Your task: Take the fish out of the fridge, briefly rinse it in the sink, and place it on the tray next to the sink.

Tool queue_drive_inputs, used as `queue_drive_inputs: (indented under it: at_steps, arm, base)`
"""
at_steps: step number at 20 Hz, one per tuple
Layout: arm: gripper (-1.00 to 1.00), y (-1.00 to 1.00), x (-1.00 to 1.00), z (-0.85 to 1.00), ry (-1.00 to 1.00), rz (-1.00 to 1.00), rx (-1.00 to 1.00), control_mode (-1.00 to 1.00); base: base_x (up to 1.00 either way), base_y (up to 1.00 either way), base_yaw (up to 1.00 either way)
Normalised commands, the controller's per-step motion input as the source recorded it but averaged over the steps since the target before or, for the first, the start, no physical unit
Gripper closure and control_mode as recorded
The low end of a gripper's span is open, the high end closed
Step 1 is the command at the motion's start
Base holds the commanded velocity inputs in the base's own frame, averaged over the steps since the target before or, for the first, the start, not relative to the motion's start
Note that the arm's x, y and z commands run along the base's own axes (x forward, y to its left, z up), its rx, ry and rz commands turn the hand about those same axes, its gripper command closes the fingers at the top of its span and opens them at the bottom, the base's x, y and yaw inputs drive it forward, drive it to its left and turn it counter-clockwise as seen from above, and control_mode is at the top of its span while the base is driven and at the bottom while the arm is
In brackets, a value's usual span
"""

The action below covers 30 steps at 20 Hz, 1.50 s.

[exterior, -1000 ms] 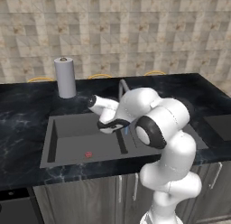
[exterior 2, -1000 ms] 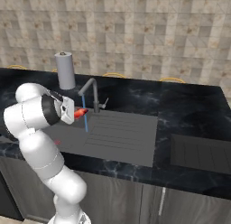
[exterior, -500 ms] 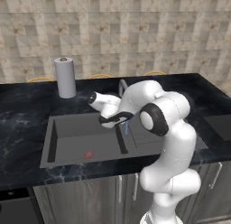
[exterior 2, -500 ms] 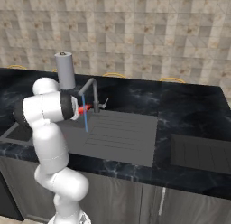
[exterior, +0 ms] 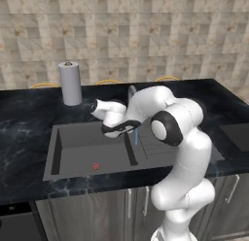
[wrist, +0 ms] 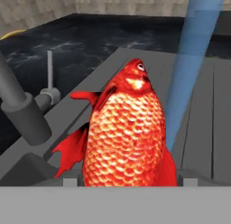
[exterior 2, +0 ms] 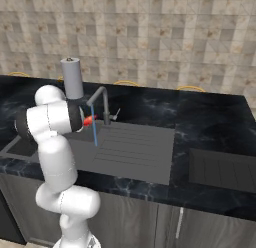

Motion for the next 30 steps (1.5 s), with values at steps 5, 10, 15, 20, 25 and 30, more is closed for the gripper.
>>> queue_drive_inputs:
  at_steps: [5,10,15,20,25,30]
  arm:
    - [1.00,-0.05,-0.86,0.00,-0.22,-0.03,0.00,-1.00]
    - [1.00,-0.27,-0.14,-0.01,-0.06,-0.05,0.01,-1.00]
    - [1.00,-0.31,0.05,0.00,0.00,-0.01,0.01,-1.00]
    - [1.00,-0.34,0.46,-0.08,0.00,0.00,0.00,-1.00]
    - [1.00,-0.18,-0.61,0.06,-0.09,-0.01,0.02,-1.00]
    - [1.00,-0.62,-1.00,0.45,-0.27,-0.09,0.11,-1.00]
  base:
    - [0.00,0.00,0.00]
    - [0.00,0.00,0.00]
    - [0.00,0.00,0.00]
    - [0.00,0.00,0.00]
    - [0.00,0.00,0.00]
    - [0.00,0.00,0.00]
